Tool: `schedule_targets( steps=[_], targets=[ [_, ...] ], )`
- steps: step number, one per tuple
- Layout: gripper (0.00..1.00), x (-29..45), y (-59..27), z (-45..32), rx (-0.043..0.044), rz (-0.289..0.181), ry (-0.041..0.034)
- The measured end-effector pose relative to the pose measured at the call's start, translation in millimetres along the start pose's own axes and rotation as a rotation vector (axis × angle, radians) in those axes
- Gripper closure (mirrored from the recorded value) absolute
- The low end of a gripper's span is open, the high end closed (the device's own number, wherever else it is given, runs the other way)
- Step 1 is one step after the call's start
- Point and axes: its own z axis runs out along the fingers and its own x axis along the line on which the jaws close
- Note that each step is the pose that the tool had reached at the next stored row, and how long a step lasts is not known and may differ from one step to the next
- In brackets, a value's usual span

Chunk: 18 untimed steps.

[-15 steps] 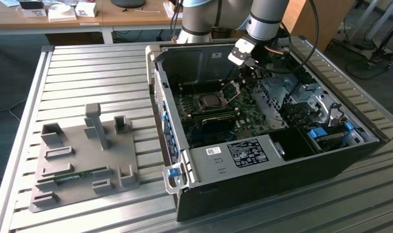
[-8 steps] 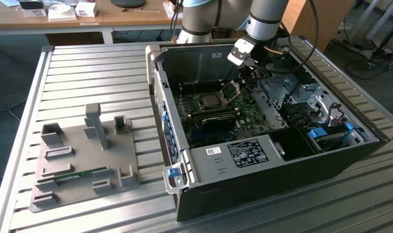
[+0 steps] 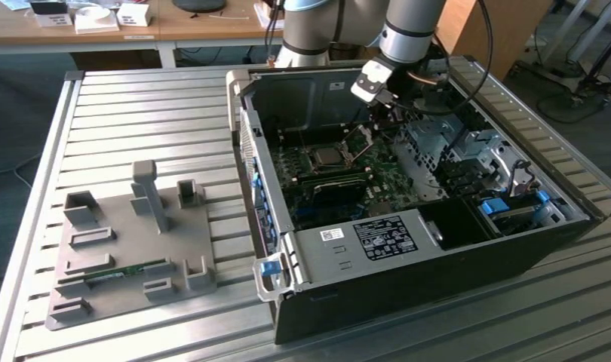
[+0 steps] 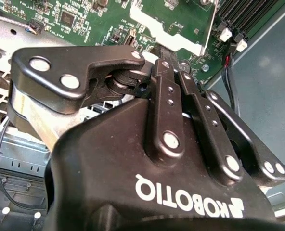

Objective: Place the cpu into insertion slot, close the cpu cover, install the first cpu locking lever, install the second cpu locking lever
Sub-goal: 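Close the cpu cover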

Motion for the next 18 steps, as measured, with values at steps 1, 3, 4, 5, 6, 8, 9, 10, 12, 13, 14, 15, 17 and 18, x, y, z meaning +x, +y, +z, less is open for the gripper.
schedule_targets(
  steps=[1,3,4,5,6,8,9,10,12,13,14,15,17,18],
  targets=[
    [0.89,0.0,-1.0,0.0,0.0,0.0,-0.0001],
    [0.89,0.0,-3.8,-0.1,-0.0001,0.001,-0.0001],
    [0.89,-0.1,-5.0,-0.1,-0.0001,0.002,0.0],
    [0.89,-0.1,-6.2,-0.1,-0.0001,0.002,-0.0001],
    [0.89,-0.1,-7.3,-0.1,-0.0001,0.003,-0.0001],
    [0.89,-0.1,-9.1,-0.1,-0.0001,0.003,-0.0001],
    [0.89,-0.1,-10.0,-0.1,-0.0001,0.004,-0.0001],
    [0.89,-0.1,-10.8,-0.1,-0.0001,0.004,-0.0002],
    [0.89,-0.2,-12.5,-0.1,-0.0001,0.005,-0.0002],
    [0.89,-0.2,-13.4,-0.1,-0.0002,0.005,-0.0002],
    [0.89,-0.2,-14.2,-0.1,-0.0002,0.005,-0.0002],
    [0.89,-0.2,-15.0,-0.1,-0.0002,0.006,-0.0002],
    [0.89,-0.2,-16.4,-0.1,-0.0002,0.006,-0.0002],
    [0.89,-0.2,-17.1,-0.1,-0.0002,0.006,-0.0003]
  ],
)
